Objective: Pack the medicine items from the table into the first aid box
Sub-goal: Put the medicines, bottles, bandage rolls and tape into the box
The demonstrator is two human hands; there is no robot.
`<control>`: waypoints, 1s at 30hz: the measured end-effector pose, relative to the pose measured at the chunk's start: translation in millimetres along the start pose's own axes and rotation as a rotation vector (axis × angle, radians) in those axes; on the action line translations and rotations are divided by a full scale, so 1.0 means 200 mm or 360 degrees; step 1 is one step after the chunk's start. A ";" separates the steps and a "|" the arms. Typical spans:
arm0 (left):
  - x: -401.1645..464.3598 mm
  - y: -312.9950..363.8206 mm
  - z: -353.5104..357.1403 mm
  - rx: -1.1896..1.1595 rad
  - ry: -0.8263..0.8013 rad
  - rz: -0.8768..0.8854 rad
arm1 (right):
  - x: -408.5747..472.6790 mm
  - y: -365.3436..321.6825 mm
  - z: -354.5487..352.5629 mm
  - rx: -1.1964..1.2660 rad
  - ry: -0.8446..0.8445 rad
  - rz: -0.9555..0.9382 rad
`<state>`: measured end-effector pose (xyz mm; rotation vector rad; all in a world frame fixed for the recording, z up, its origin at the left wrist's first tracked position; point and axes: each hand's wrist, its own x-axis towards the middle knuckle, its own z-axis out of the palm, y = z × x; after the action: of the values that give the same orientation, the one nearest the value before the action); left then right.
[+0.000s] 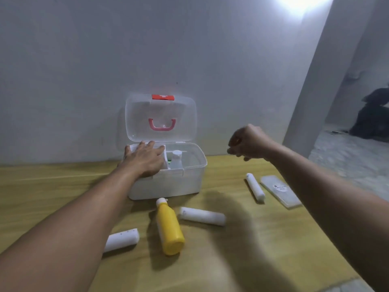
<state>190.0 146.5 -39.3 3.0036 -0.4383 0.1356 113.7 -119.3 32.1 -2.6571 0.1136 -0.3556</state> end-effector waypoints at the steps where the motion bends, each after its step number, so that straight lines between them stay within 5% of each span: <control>1: 0.00 0.00 0.00 0.0004 -0.0004 0.0000 | -0.02 0.10 -0.03 -0.0163 -0.0085 0.0157; 6: -0.01 0.01 -0.01 0.0028 -0.0024 -0.0013 | -0.15 0.44 -0.03 -0.0766 -0.0500 0.0706; 12: -0.02 0.02 -0.02 0.0025 -0.0032 -0.0023 | -0.22 0.52 0.02 -0.0764 -0.0388 0.0752; 17: -0.03 0.01 -0.02 0.0020 -0.0021 -0.0012 | -0.12 0.31 -0.10 -0.0500 -0.0067 0.0418; 21: -0.03 0.02 -0.02 0.0018 -0.0038 -0.0015 | -0.01 -0.04 -0.13 -0.0164 -0.0157 0.0013; 30: -0.04 0.02 -0.02 -0.0016 0.0026 0.0008 | 0.16 -0.50 0.17 -0.0795 -0.0557 -0.0584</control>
<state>181.5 146.1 -36.8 2.9895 -0.4433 0.1573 156.5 -20.2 54.7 -3.1868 -0.4569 0.0433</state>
